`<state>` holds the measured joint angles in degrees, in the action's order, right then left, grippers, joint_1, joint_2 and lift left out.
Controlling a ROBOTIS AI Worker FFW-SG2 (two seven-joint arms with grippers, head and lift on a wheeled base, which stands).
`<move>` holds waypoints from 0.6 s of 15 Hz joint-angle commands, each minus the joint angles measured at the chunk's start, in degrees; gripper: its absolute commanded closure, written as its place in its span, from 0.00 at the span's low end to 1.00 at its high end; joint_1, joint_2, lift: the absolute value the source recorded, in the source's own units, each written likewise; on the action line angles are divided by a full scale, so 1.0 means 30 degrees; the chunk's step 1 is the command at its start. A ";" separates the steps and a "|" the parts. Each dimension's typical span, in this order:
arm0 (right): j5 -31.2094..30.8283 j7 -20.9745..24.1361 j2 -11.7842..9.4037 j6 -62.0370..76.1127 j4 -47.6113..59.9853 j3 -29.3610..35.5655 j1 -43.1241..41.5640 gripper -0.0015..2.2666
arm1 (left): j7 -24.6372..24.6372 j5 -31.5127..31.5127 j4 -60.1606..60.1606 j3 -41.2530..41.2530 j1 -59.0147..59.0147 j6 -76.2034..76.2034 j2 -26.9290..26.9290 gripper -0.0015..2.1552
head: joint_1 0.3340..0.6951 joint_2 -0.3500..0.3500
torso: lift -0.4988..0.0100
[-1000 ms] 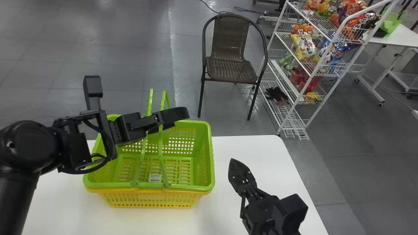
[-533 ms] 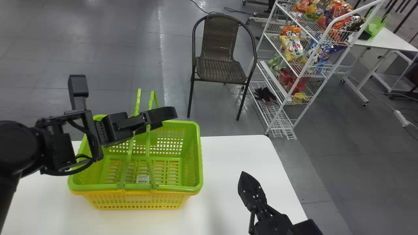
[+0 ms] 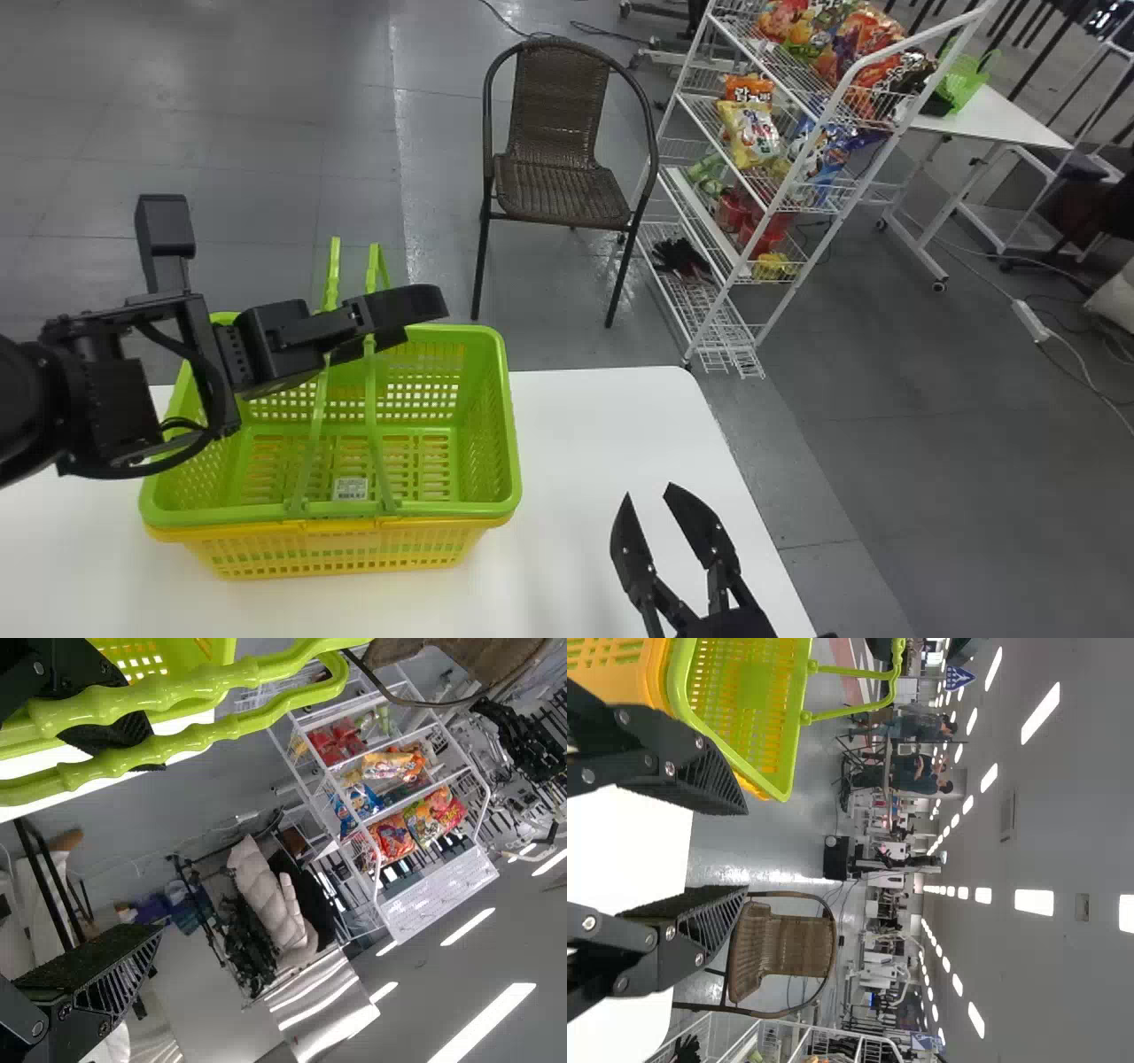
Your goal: Grasp handle with right gripper to insert into left gripper then lift and swing left to center
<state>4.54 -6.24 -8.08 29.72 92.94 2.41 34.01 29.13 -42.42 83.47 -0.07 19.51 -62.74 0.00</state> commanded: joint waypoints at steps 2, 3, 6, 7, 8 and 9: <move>0.0187 0.0000 0.0027 0.0535 -0.0512 0.0163 0.0000 0.03 | -0.0277 -0.0303 0.0127 -0.0005 -0.0001 -0.0286 -0.0002 0.09 | 1.00 0.03 | 0.98; 0.0217 0.0000 0.0056 0.0535 -0.0599 0.0163 0.0000 0.03 | -0.0482 -0.0391 0.0186 0.0024 0.0028 -0.0403 -0.0002 0.09 | 1.00 0.02 | 0.98; 0.0217 0.0000 0.0056 0.0535 -0.0746 0.0192 0.0029 0.03 | -0.0893 -0.1094 0.0332 -0.0064 0.0146 -0.1047 0.0028 0.09 | 1.00 0.01 | 0.98; 0.0217 0.0000 0.0056 0.0535 -0.0746 0.0192 0.0000 0.03 | -0.1068 -0.1152 0.0391 -0.0064 0.0204 -0.1165 0.0028 0.09 | 1.00 0.00 | 0.98; 0.0217 0.0000 0.0085 0.0535 -0.0746 0.0192 0.0000 0.03 | -0.1127 -0.1357 0.0420 -0.0093 0.0263 -0.1282 0.0028 0.09 | 1.00 0.00 | 0.98; 0.0217 0.0000 0.0085 0.0535 -0.0775 0.0192 0.0000 0.03 | -0.1244 -0.1563 0.0420 -0.0122 0.0380 -0.1457 0.0028 0.09 | 1.00 0.00 | 0.98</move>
<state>5.18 -6.24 -7.85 31.33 90.67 3.02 34.02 25.56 -46.35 84.66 -0.31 20.31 -66.50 0.08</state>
